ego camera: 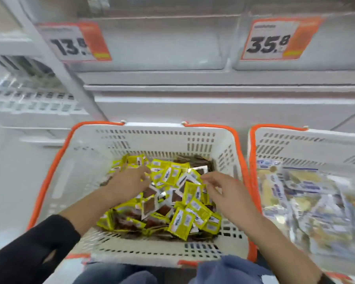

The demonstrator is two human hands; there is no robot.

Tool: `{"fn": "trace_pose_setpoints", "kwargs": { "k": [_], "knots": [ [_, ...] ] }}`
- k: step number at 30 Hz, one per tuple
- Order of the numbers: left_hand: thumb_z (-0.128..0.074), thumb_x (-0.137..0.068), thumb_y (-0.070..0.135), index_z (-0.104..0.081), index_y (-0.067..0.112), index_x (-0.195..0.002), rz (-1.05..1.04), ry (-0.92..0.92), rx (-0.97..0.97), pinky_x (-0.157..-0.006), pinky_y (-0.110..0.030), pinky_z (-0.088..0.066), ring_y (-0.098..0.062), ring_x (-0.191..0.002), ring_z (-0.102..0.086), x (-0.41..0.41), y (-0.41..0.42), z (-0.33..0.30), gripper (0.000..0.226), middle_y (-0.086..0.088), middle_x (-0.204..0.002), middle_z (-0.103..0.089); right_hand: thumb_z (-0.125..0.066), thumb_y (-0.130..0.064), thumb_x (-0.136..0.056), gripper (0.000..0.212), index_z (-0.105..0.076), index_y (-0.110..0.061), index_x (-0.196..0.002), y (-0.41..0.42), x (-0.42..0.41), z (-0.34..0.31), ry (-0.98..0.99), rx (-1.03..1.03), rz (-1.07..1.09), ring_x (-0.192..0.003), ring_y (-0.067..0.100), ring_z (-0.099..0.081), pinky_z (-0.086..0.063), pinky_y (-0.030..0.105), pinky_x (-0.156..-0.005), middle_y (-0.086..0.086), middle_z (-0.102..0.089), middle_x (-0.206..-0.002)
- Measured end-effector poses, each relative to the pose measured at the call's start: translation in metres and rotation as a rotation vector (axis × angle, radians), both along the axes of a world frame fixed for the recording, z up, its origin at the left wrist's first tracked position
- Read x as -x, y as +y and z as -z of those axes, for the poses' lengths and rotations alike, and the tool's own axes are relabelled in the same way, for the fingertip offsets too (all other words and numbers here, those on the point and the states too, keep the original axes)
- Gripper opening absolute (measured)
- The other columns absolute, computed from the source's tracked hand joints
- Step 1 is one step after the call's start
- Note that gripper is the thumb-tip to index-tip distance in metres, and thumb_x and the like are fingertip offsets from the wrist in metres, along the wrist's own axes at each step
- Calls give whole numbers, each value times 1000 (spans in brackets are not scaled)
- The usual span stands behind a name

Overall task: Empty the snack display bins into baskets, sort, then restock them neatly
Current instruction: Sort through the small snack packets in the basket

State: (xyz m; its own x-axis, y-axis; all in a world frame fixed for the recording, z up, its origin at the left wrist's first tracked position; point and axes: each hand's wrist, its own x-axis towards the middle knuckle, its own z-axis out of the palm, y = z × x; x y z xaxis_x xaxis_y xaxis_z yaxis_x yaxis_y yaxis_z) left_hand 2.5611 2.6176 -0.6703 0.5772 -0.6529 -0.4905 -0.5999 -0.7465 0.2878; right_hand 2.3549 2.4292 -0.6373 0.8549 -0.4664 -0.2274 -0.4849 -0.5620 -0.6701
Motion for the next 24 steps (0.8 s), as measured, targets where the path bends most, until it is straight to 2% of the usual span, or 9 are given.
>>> {"fn": "trace_pose_setpoints", "kwargs": {
  "k": [2,5,8,10,13,15,18,21,24],
  "knots": [
    [-50,-95,40,-46,20,-139,254,-103,-10,-98,-35,-41,-24,-120,-54,4,17,26,48,-2,-130,-58,-48,-31,-98,29,-59,-31,-124,11,-26,21,168,57,-176,-104,14,-62,-49,33,-86,-8,-66,-117],
    [-56,-82,56,-50,16,-135,717,-147,43,-103,-42,-41,-31,-124,-51,22,19,65,67,-11,-135,-54,-45,-39,-97,38,-49,-33,-134,22,-52,58,359,181,-404,-119,19,-54,-48,36,-92,-3,-56,-133],
    [-63,-71,70,-45,16,-137,929,-123,61,-107,-49,-37,-34,-128,-47,39,15,106,87,-15,-141,-49,-42,-40,-97,39,-47,-29,-135,28,-68,83,471,262,-537,-123,19,-50,-47,34,-90,-3,-53,-133],
    [-63,-68,75,-33,21,-141,912,-169,65,-106,-55,-38,-38,-128,-46,47,11,118,95,-14,-145,-44,-40,-37,-98,35,-49,-27,-130,27,-76,90,469,276,-573,-119,19,-51,-47,34,-87,-2,-55,-128],
    [-62,-76,68,-3,31,-151,902,-208,-26,-110,-60,-26,-43,-140,-24,36,15,132,102,-10,-160,-14,-37,-35,-101,33,-48,-29,-131,26,-86,93,438,272,-594,-119,18,-48,-46,33,-85,-2,-57,-124],
    [-63,-74,70,2,34,-152,875,-273,-54,-109,-62,-26,-44,-138,-27,28,24,138,107,-13,-160,-11,-37,-35,-101,36,-46,-30,-135,29,-92,97,405,290,-601,-123,17,-45,-44,32,-90,-4,-56,-128],
    [-71,-60,72,-27,33,-150,732,-335,-35,-103,-62,-36,-42,-125,-47,13,42,141,107,-15,-141,-47,-37,-36,-101,39,-43,-27,-139,35,-100,105,386,365,-656,-130,19,-41,-41,33,-100,-4,-50,-138],
    [-54,-72,70,-49,28,-140,550,-447,-37,-102,-63,-36,-42,-117,-54,-11,52,134,80,-12,-121,-60,-41,-36,-99,40,-49,-19,-135,42,-104,117,359,466,-711,-131,22,-41,-38,35,-105,2,-50,-138],
    [-39,-75,66,-66,21,-119,303,-455,-45,-97,-63,-43,-43,-107,-59,-34,51,124,68,-15,-109,-65,-72,-35,-80,35,-70,-13,-108,49,-104,121,190,513,-753,-114,29,-59,-50,40,-93,8,-67,-115]
  ]
}}
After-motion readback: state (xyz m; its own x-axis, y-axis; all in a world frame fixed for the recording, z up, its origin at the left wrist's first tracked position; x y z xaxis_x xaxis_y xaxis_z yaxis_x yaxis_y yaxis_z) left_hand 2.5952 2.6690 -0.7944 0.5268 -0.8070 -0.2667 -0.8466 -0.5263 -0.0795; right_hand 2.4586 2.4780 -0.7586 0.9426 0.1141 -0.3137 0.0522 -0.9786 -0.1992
